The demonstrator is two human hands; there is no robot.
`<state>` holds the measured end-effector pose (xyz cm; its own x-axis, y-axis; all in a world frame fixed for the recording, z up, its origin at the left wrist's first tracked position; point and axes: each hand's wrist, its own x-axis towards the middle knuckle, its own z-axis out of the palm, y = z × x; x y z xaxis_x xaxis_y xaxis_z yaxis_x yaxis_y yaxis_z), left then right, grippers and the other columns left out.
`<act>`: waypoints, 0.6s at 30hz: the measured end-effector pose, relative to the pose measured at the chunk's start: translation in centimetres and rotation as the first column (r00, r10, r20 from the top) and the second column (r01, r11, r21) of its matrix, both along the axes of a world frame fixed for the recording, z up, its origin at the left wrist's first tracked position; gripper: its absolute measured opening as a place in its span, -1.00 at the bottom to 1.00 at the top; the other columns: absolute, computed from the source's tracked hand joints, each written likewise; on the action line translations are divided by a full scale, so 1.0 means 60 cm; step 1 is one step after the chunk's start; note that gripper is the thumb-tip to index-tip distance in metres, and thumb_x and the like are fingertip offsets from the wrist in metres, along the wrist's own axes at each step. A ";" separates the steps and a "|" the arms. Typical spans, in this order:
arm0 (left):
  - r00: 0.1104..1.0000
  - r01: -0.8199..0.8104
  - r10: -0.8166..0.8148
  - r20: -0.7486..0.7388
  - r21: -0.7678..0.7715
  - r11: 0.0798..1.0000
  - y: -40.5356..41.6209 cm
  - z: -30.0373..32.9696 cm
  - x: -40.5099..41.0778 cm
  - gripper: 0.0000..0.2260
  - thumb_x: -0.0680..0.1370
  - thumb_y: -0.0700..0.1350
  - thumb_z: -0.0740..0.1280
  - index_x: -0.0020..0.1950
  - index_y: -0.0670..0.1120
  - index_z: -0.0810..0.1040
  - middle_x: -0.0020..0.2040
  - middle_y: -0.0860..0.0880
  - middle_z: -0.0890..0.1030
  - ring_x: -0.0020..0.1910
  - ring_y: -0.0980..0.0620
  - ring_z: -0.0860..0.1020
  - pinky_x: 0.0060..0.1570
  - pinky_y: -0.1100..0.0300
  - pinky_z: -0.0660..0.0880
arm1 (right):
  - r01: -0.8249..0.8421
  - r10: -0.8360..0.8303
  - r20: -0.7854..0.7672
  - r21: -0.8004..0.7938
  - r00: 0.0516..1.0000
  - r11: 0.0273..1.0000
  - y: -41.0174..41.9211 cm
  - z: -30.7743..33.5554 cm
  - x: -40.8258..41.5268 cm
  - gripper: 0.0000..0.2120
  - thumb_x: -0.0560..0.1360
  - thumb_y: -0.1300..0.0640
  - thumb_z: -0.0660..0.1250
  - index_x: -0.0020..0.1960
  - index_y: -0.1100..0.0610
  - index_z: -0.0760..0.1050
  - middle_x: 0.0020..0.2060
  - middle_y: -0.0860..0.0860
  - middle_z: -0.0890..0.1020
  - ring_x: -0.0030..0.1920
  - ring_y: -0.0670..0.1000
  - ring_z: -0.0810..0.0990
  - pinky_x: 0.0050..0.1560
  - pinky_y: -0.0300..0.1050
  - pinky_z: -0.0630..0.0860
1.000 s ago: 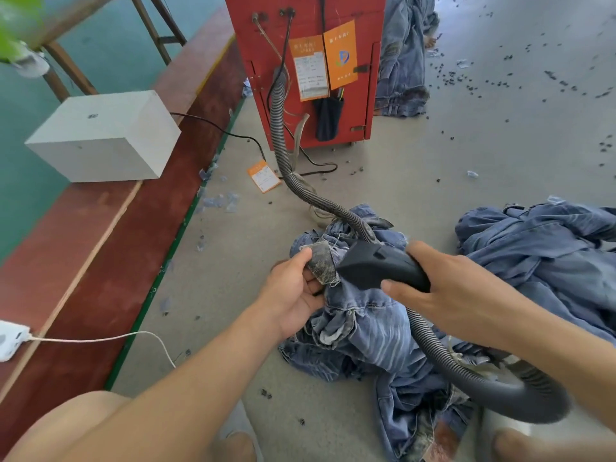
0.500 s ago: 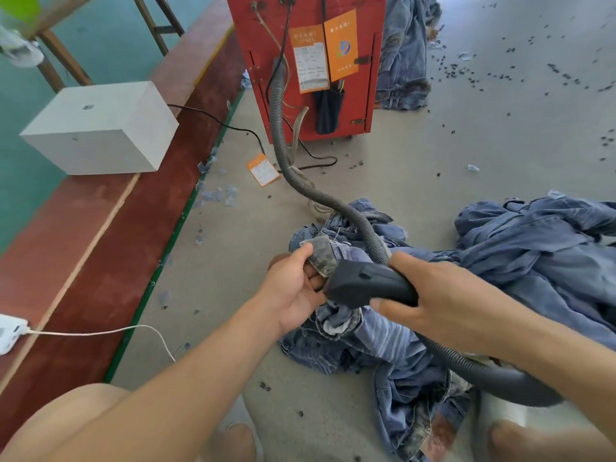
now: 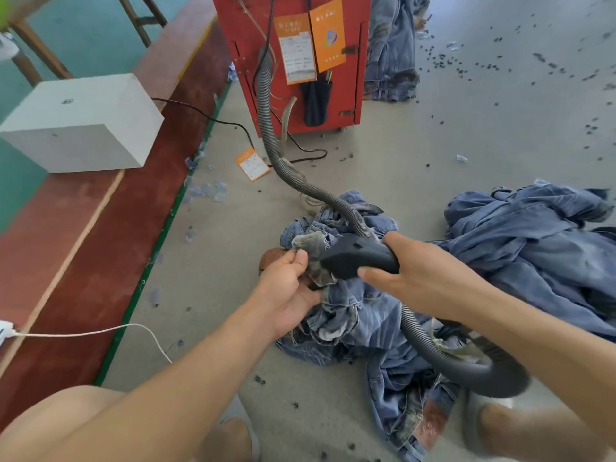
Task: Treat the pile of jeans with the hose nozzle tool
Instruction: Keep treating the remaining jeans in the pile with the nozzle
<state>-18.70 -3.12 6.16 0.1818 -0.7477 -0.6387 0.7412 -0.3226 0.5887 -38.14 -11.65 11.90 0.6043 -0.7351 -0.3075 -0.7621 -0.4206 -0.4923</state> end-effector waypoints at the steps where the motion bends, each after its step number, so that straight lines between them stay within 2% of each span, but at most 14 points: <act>1: 1.000 -0.012 0.012 0.001 -0.006 1.000 0.000 0.000 -0.001 -0.75 0.76 -0.19 0.07 0.20 -0.19 0.54 0.04 -0.22 0.73 -0.05 -0.15 0.72 -0.20 -0.09 0.67 | 0.043 -0.043 0.012 -0.010 0.999 0.999 -0.003 -0.002 0.003 -0.70 0.56 -0.29 0.31 -0.08 -0.10 0.32 -0.31 -0.07 0.58 -0.41 -0.12 0.54 -0.45 -0.22 0.33; 5: 0.999 -0.018 0.017 -0.044 -0.017 1.000 0.003 0.002 -0.005 -0.68 0.75 -0.23 0.03 0.30 -0.31 0.53 0.11 -0.25 0.71 0.02 -0.15 0.72 0.01 -0.05 0.65 | 0.141 -0.142 0.101 0.017 0.985 0.990 -0.021 0.007 -0.006 -0.73 0.55 -0.28 0.33 -0.09 -0.16 0.32 -0.35 -0.05 0.59 -0.51 -0.12 0.55 -0.46 -0.15 0.42; 8: 0.996 0.017 -0.017 -0.089 -0.006 1.000 0.004 0.004 -0.006 -0.67 0.74 -0.12 0.08 0.21 -0.24 0.59 0.23 -0.21 0.63 0.12 -0.16 0.64 0.29 -0.14 0.54 | 0.039 -0.041 0.040 0.034 0.998 0.999 -0.023 0.019 -0.021 -0.71 0.50 -0.32 0.31 -0.08 -0.15 0.35 -0.38 -0.03 0.58 -0.48 -0.17 0.56 -0.46 -0.18 0.42; 9: 0.997 0.018 -0.017 -0.070 0.006 1.000 0.002 0.006 -0.007 -0.69 0.74 -0.08 0.11 0.18 -0.19 0.60 0.22 -0.20 0.64 0.11 -0.15 0.64 0.28 -0.13 0.54 | -0.005 0.004 0.011 0.057 1.000 0.998 -0.018 0.022 -0.023 -0.70 0.48 -0.34 0.30 -0.07 -0.14 0.36 -0.37 -0.05 0.60 -0.46 -0.17 0.56 -0.47 -0.22 0.41; 10: 0.999 0.020 -0.019 -0.031 0.023 1.000 0.000 0.004 -0.009 -0.69 0.74 -0.04 0.15 0.18 -0.17 0.62 0.18 -0.19 0.67 0.07 -0.13 0.66 0.18 -0.08 0.60 | -0.042 0.042 -0.007 0.079 0.999 0.996 -0.013 0.023 -0.023 -0.70 0.47 -0.34 0.30 -0.07 -0.14 0.36 -0.35 -0.10 0.61 -0.45 -0.18 0.56 -0.49 -0.29 0.38; 12: 0.999 0.027 -0.029 0.042 0.051 0.998 -0.004 -0.001 -0.012 -0.66 0.74 -0.01 0.17 0.30 -0.20 0.60 0.14 -0.19 0.71 0.02 -0.10 0.70 0.00 0.01 0.64 | -0.072 0.073 -0.012 0.095 0.997 0.993 -0.009 0.021 -0.019 -0.72 0.50 -0.30 0.33 -0.06 -0.11 0.38 -0.35 -0.07 0.60 -0.46 -0.20 0.55 -0.52 -0.32 0.35; 15: 0.999 0.030 -0.031 0.043 0.039 0.999 -0.003 -0.006 -0.012 -0.65 0.76 -0.05 0.13 0.43 -0.24 0.47 0.23 -0.26 0.67 0.16 -0.20 0.67 0.09 -0.09 0.64 | -0.012 0.009 0.029 0.086 1.000 0.996 -0.017 0.021 -0.006 -0.74 0.56 -0.23 0.35 -0.03 -0.07 0.40 -0.32 -0.01 0.59 -0.51 -0.12 0.53 -0.45 -0.20 0.42; 17: 0.996 0.060 -0.061 0.064 0.013 0.998 0.000 -0.006 -0.012 -0.71 0.77 -0.11 0.10 0.38 -0.22 0.47 0.23 -0.27 0.67 0.22 -0.24 0.65 0.15 -0.16 0.63 | 0.094 -0.110 0.124 0.128 0.986 0.987 -0.029 0.025 -0.006 -0.78 0.57 -0.16 0.38 -0.02 -0.05 0.43 -0.33 0.02 0.60 -0.52 -0.08 0.53 -0.47 -0.11 0.48; 18: 0.995 0.056 -0.057 0.083 0.020 0.998 0.000 -0.007 -0.013 -0.74 0.77 -0.16 0.08 0.33 -0.20 0.49 0.18 -0.25 0.68 0.16 -0.22 0.67 0.12 -0.15 0.63 | 0.128 -0.158 0.172 0.171 0.972 0.977 -0.034 0.029 -0.010 -0.80 0.58 -0.13 0.39 -0.02 -0.05 0.45 -0.37 0.02 0.60 -0.53 -0.06 0.53 -0.49 -0.11 0.50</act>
<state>-19.48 -3.10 5.71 0.1925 -0.7472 -0.6361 0.6703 -0.3733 0.6413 -38.72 -13.70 13.65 0.5537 -0.7688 -0.3200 -0.6985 -0.2196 -0.6811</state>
